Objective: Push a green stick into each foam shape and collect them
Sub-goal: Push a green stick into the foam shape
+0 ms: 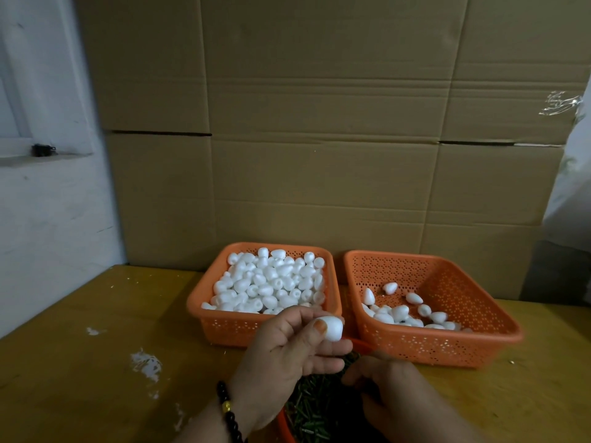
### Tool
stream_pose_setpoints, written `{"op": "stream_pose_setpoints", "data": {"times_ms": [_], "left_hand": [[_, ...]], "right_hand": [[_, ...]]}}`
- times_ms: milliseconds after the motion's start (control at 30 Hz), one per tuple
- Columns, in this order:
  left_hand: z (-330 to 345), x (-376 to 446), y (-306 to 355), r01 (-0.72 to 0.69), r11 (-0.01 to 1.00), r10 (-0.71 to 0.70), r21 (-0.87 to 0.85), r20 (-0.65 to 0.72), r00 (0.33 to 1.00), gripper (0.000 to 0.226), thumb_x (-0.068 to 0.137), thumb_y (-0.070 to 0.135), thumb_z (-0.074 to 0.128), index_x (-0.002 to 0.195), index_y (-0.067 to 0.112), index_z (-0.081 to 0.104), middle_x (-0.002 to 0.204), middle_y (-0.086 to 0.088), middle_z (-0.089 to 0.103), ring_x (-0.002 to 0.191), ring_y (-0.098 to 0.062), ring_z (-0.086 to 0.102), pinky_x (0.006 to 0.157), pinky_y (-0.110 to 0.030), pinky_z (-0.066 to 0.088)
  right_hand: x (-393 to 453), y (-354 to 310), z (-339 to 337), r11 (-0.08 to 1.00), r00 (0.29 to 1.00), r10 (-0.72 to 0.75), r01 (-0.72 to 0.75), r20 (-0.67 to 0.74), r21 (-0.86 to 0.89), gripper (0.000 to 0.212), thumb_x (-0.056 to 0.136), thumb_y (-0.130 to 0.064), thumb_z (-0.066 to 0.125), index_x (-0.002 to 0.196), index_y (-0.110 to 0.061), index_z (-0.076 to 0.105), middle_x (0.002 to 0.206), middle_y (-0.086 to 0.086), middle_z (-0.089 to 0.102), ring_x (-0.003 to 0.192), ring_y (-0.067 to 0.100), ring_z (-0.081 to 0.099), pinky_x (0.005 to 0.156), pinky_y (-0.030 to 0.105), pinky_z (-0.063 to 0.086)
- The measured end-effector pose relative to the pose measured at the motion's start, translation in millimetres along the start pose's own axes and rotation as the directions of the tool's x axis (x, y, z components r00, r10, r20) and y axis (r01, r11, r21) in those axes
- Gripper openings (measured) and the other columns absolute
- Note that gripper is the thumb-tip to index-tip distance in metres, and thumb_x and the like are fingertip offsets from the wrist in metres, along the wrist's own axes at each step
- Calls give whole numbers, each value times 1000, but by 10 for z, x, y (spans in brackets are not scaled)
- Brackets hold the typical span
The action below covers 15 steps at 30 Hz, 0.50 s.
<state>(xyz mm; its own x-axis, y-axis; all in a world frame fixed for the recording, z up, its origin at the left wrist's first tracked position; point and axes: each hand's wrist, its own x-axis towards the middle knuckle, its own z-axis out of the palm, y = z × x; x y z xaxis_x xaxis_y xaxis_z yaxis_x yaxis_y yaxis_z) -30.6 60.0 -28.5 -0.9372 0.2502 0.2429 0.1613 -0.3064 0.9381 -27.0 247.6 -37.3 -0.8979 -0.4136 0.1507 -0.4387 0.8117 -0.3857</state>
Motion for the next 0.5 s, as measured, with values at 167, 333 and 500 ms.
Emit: {"op": "stream_pose_setpoints", "data": {"times_ms": [167,333,500], "left_hand": [[11,17,-20,46,984,-62,-170,-87,994,37,72,11,70,105,-3,58,99,-25,70,88,-37,70,63,-32,58],[-26,46,-89,72,991,-94,-116,-201,975,22,76,-6,70,92,9,71,97,-12,72,83,-24,70,64,-28,55],[-53,48,-116,137,986,-112,93,-230,967,35,80,-9,66,95,21,75,103,6,73,77,-4,66,62,-22,51]], "right_hand": [[4,4,-4,995,999,53,-52,-10,81,37,78,-8,63,90,-44,63,96,-23,58,88,-8,57,79,3,41],[4,48,22,973,990,133,-121,-48,199,47,73,-5,67,73,-51,60,86,-19,65,87,-9,60,76,6,45],[1,99,40,903,975,213,-172,-63,393,50,70,5,65,76,-45,68,86,-20,70,82,-1,67,74,21,55]]}}
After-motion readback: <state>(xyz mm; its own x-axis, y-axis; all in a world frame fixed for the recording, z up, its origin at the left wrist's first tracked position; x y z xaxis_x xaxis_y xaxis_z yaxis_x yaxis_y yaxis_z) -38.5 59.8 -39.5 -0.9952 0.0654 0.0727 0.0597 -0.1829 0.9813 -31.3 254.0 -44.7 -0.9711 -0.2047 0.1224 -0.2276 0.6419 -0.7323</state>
